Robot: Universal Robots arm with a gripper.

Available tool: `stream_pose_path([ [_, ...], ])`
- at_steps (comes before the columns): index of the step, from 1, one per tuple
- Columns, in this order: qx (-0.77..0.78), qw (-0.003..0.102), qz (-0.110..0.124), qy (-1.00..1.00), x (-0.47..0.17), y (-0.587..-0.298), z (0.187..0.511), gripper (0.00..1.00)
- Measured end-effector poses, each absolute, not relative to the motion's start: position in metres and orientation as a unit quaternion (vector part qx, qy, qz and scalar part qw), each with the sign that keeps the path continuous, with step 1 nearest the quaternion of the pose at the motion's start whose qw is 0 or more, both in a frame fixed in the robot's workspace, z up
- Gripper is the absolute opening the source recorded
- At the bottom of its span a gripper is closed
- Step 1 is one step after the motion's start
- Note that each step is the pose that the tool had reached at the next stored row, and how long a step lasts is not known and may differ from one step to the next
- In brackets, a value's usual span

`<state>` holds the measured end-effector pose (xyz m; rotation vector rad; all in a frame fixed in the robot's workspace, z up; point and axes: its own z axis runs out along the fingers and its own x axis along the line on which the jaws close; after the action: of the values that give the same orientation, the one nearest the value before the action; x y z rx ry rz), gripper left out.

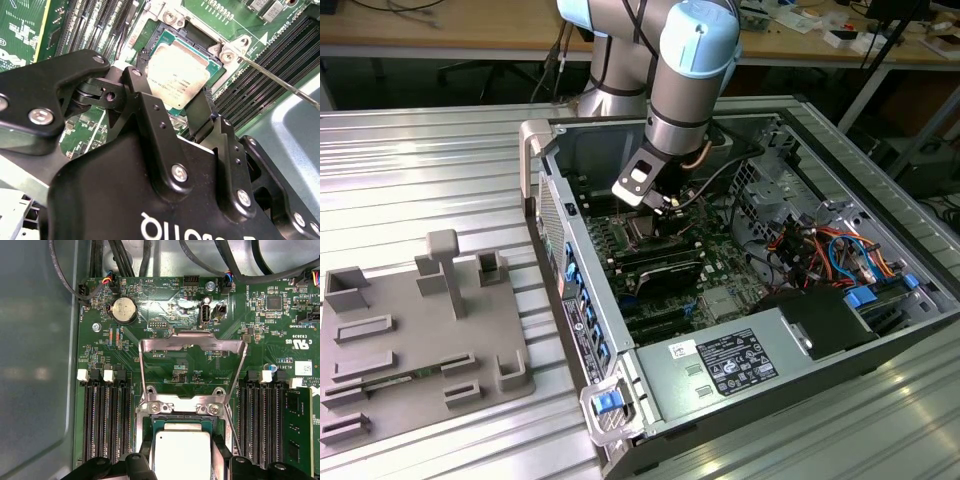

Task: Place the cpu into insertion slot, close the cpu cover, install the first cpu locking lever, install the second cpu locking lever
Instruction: 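Place the cpu into insertion slot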

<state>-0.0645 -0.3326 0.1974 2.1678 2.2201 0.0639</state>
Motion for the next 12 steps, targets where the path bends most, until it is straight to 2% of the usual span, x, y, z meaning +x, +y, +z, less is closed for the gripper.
stream_pose_path([
  [12,0.698,0.019,0.021,0.715,-0.0645,-0.3326,0.1978,0.55],
])
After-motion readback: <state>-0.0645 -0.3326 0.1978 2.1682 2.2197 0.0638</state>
